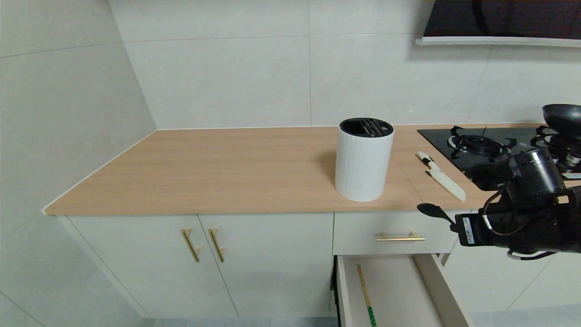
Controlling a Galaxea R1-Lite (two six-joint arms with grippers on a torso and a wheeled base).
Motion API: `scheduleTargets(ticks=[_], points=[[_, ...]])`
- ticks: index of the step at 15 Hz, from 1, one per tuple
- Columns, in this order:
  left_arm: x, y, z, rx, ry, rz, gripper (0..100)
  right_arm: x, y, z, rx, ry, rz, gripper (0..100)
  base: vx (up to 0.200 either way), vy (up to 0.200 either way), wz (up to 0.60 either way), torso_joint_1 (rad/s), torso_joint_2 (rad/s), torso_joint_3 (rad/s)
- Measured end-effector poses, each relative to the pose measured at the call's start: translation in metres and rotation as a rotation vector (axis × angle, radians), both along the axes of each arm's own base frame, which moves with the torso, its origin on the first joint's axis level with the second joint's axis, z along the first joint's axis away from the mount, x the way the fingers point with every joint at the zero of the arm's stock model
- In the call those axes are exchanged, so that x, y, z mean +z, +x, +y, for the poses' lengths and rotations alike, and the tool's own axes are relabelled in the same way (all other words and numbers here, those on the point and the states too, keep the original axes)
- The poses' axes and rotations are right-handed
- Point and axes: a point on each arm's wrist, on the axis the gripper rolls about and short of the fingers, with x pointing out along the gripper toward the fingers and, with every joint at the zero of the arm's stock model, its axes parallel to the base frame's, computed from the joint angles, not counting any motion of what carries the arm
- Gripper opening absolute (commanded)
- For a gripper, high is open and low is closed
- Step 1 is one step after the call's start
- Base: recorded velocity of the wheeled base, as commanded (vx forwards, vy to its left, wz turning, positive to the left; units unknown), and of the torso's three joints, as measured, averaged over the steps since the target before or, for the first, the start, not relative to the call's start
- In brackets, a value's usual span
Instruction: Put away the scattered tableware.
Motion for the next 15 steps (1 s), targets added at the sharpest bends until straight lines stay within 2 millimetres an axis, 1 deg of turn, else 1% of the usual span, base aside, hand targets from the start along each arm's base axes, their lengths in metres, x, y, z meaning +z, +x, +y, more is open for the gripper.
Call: scheduleTargets(ticks=[3,11,15], points=[[0.000,0.000,0.000,0.000,0.000,0.000,100,-0.002,0.001,0.001,0.000,-0.002,0.007,0,0.000,0.000,0.00,-0.116,0.27,0.146],[0.000,0.000,0.000,0.000,0.000,0.000,100,-0.007,0.004,0.001,-0.001,-0.009,0.025,0,0.000,0.000,0.00,-0.212,0.50,0.279],[0.000,0.000,0.000,0.000,0.000,-0.001,100,-0.012,0.009,0.003,0.000,-0.008,0.017,0,0.000,0.000,0.00,-0.198,0.49,0.292]])
